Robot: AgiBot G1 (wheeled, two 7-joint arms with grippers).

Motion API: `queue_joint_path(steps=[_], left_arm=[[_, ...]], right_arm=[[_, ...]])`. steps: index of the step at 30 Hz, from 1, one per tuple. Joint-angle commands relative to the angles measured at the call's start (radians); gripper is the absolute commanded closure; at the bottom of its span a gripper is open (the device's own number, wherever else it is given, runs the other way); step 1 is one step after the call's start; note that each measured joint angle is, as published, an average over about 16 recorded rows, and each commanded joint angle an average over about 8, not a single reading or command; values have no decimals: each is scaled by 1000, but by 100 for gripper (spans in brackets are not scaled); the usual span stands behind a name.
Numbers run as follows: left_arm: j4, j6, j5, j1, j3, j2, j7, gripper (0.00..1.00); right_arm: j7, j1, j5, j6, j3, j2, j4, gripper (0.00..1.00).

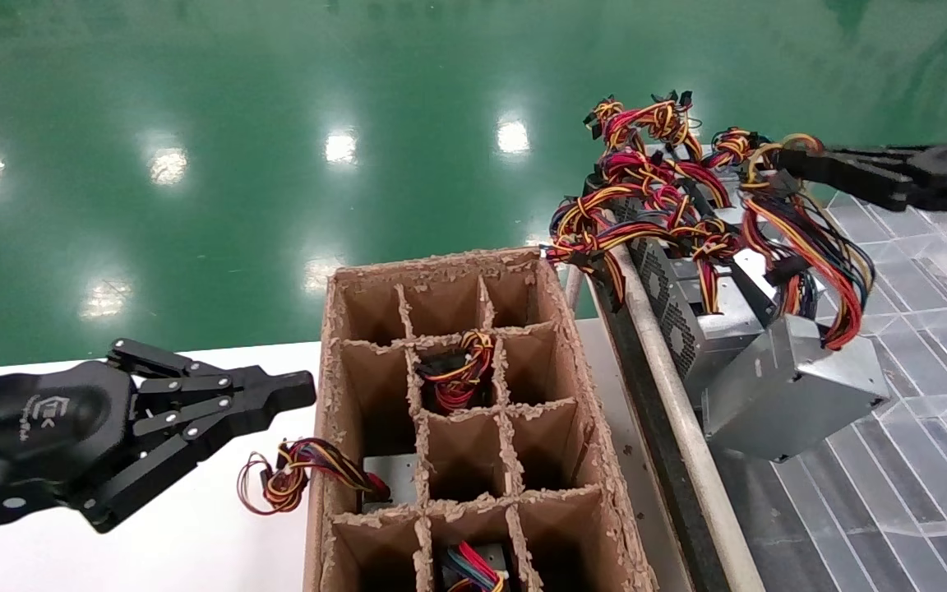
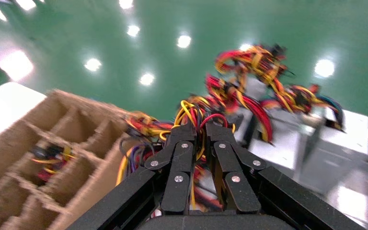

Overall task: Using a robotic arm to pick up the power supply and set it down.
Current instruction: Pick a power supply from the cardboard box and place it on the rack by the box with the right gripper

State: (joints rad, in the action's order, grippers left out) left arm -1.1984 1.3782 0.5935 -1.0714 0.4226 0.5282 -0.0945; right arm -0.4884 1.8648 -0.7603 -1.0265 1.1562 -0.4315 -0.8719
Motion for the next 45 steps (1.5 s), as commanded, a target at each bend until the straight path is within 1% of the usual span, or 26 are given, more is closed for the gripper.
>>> queue_joint_path(steps=[1,8,15,18,21,25,30,38,45], left_arm=[[0,0,0,0,0,0,0,100],[0,0,0,0,0,0,0,100],[0,0,0,0,0,0,0,100],[0,0,0,0,0,0,0,100],[0,0,0,0,0,0,0,100],[0,0,0,0,0,0,0,100],[0,0,0,0,0,0,0,100],[0,0,0,0,0,0,0,100],[0,0,0,0,0,0,0,100]], right_arm=[[-3,-3,-17,27,5,8,-14,100],[19,-17,-39,46,12,35,-41,100],[34,-3,-109,69,23,108,-72,100],[28,-1,-124,82,25,135,-83,100],[24,-4,-126,92,26,145,-91,100],[29,-13,-113,96,25,134,-95,100],[48,-29,-78,98,20,95,-91,100],[106,-57,6,97,-9,26,-69,100],[154,-76,72,88,-37,3,-53,100]])
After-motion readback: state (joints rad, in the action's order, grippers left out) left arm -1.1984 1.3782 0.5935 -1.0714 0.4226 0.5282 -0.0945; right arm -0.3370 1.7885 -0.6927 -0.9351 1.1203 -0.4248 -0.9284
